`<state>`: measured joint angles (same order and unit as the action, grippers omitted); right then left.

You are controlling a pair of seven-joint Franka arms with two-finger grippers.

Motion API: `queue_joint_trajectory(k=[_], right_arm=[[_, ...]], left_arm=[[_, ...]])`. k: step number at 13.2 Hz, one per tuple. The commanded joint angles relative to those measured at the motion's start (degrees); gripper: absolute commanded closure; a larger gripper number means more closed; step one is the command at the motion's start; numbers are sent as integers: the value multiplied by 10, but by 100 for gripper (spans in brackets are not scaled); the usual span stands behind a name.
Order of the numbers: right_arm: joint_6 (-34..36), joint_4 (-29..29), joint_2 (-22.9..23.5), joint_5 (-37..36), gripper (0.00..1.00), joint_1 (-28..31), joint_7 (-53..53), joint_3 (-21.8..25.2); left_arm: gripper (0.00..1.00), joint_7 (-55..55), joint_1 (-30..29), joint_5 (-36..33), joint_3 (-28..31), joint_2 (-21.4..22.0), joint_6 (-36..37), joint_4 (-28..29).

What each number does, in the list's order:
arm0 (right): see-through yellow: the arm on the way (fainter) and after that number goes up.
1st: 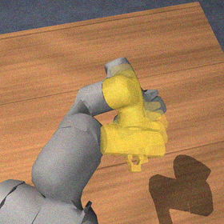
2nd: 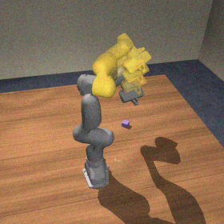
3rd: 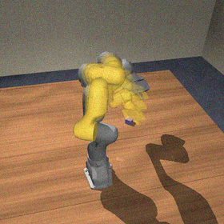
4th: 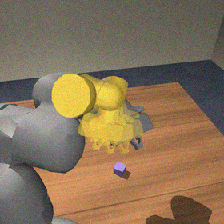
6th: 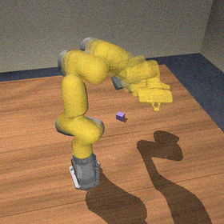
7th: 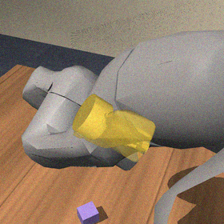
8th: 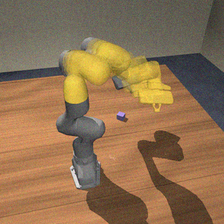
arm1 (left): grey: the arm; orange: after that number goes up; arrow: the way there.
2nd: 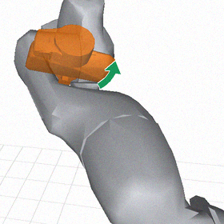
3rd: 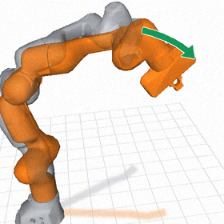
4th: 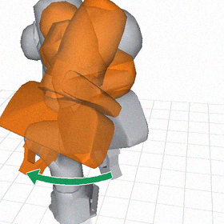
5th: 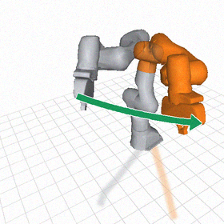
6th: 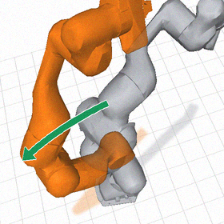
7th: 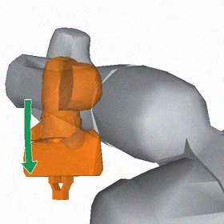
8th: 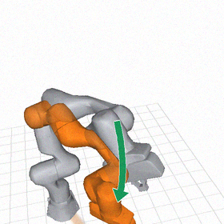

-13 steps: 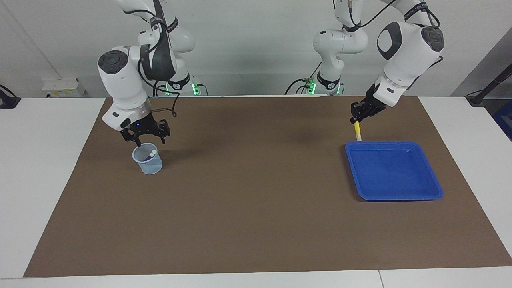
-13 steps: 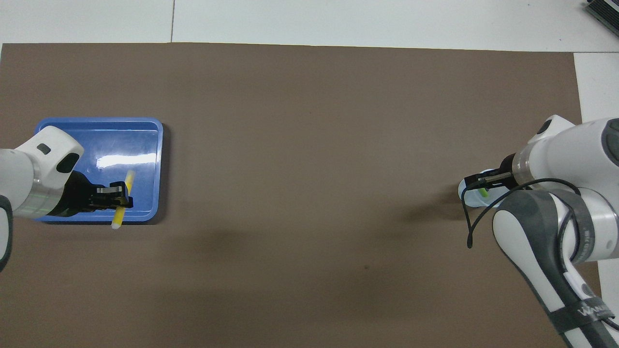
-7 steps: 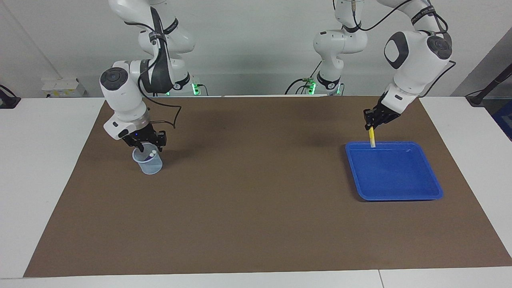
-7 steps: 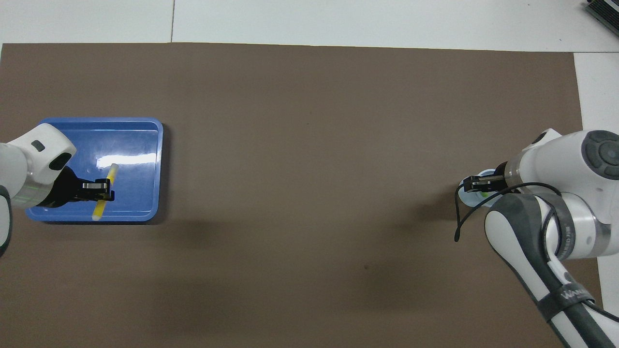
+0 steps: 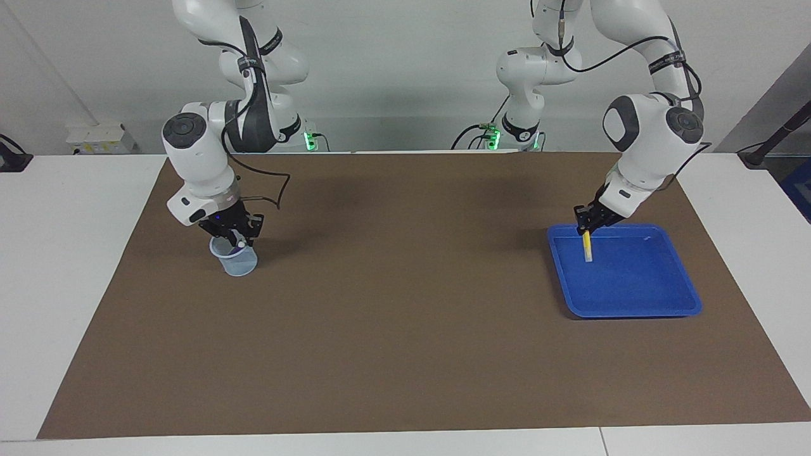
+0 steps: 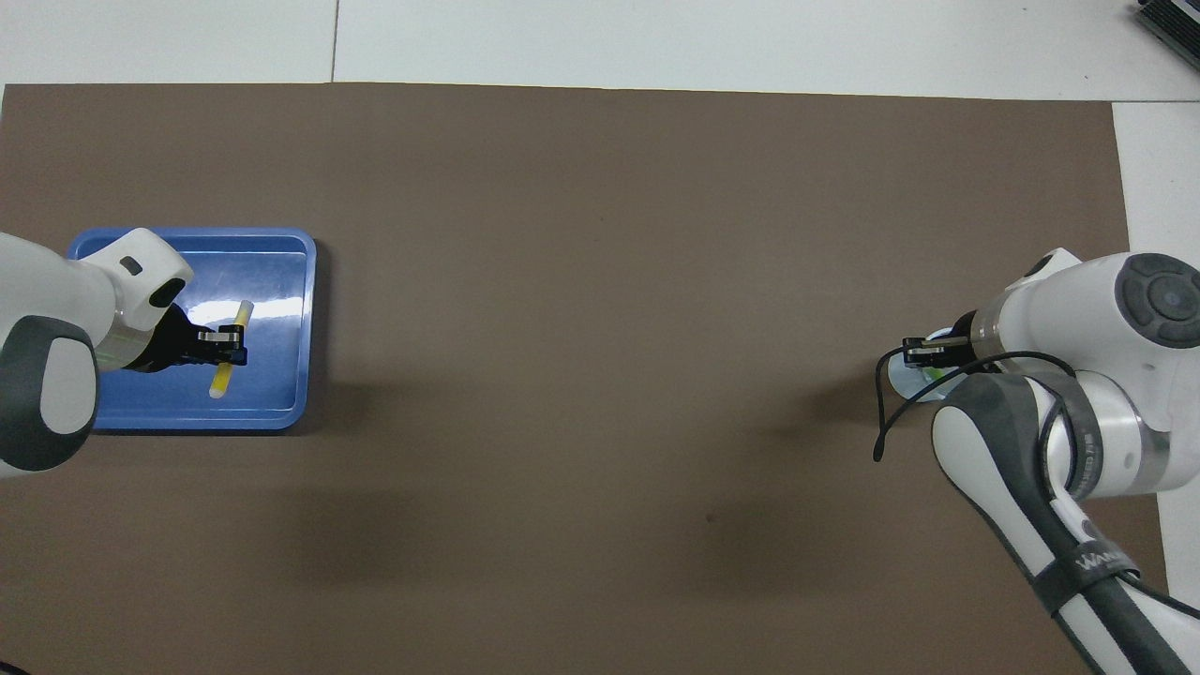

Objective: Right arm passes pens to left for tray arrangement
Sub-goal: 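Lower the yellow pen into the blue tray and open the left gripper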

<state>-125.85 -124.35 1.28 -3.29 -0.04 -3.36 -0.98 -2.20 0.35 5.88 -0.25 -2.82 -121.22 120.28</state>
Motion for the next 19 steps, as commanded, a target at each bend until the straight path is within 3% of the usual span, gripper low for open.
queue_joint_trajectory(k=[1, 2, 5, 8, 12, 13, 15, 16, 17, 19], right_arm=[[-2, 9, 7, 2, 70, 2, -10, -5], [1, 13, 8, 1, 72, 1, -10, -5], [16, 19, 7, 1, 100, 1, -1, -5], [78, 59, 0, -8, 100, 0, 14, -4], [97, 72, -23, -42, 100, -1, 55, -7], [103, 75, -32, -71, 100, -1, 62, -10], [137, 103, -43, -100, 100, -18, 74, -11], [163, 125, -44, -100, 100, -21, 75, -11], [191, 146, -45, -99, 100, -20, 75, -20], [227, 179, -51, -93, 100, -20, 75, -38]], left_arm=[[100, -6, -8, -10, -5, -35, -44, -3], [100, -6, -7, -10, -5, -46, -59, -3], [100, -6, -7, -10, -5, -68, -82, 12], [100, -3, -1, -10, -5, -92, -121, 40], [100, -5, 1, -10, -5, -94, -150, 59], [95, -6, 1, -10, -5, -96, -154, 59], [68, -6, 1, -10, -5, -99, -156, 58], [62, -7, 0, -10, -5, -100, -157, 56], [43, -7, 0, -10, -5, -100, -157, 54], [30, -5, -1, -10, -6, -101, -158, 51]])
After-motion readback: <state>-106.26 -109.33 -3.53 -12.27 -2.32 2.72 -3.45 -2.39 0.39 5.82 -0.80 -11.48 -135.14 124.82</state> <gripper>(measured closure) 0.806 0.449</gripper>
